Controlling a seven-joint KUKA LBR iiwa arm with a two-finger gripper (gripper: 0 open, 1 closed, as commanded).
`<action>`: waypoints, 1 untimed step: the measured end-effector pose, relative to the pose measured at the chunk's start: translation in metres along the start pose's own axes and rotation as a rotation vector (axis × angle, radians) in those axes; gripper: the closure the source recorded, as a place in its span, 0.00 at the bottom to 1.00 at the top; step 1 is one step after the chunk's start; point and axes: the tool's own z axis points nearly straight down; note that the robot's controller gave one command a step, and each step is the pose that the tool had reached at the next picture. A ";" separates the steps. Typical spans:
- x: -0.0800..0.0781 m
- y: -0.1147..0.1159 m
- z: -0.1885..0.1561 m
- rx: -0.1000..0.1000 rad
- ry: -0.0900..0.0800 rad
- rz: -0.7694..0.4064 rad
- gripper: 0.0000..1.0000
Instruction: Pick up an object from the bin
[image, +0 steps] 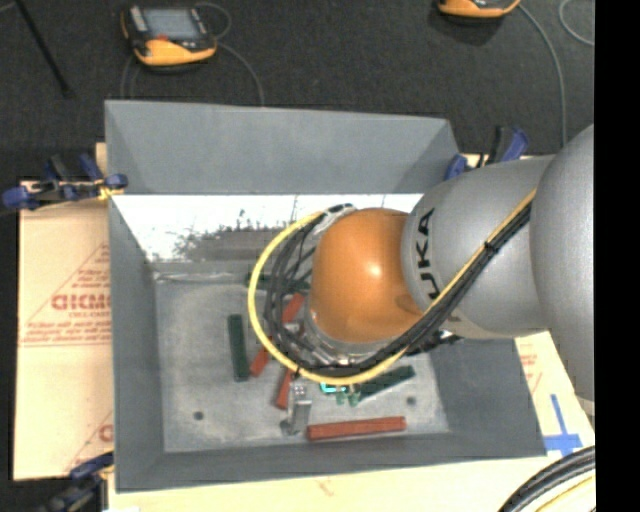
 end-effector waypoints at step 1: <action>-0.002 0.000 -0.003 -0.001 -0.007 0.004 0.00</action>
Offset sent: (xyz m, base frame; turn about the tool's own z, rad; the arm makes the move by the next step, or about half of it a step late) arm 0.0550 -0.0327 -0.0343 0.0033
